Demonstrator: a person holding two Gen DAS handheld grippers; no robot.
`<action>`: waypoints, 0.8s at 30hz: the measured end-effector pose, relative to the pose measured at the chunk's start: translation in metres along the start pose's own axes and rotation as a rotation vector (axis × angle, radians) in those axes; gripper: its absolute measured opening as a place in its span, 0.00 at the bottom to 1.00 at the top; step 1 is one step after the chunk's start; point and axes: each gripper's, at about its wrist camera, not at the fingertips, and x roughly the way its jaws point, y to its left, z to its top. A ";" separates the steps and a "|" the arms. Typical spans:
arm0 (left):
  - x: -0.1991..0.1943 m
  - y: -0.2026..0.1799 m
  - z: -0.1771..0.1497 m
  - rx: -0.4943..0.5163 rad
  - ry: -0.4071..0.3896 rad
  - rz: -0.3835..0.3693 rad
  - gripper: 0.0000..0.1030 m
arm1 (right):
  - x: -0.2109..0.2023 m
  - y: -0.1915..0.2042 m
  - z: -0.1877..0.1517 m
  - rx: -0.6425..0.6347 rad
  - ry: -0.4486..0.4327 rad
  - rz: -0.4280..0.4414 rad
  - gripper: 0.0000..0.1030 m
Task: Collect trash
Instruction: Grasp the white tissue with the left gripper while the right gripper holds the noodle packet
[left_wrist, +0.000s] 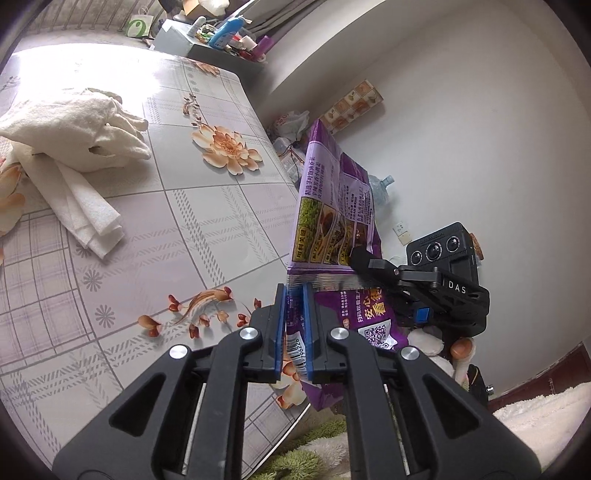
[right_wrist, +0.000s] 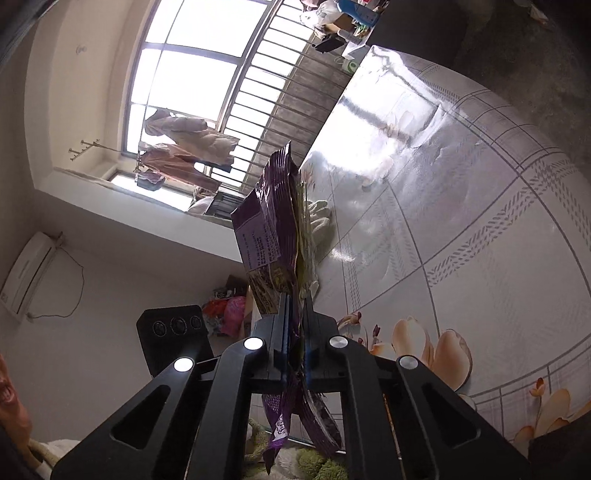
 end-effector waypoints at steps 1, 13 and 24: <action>-0.002 0.003 0.001 -0.004 -0.008 0.021 0.09 | 0.002 0.001 0.003 -0.009 -0.002 -0.010 0.06; -0.081 0.080 0.033 -0.250 -0.302 0.213 0.34 | 0.025 0.004 0.034 -0.044 -0.003 -0.085 0.05; -0.099 0.172 0.050 -0.660 -0.491 0.174 0.36 | 0.037 -0.002 0.042 -0.022 0.005 -0.144 0.05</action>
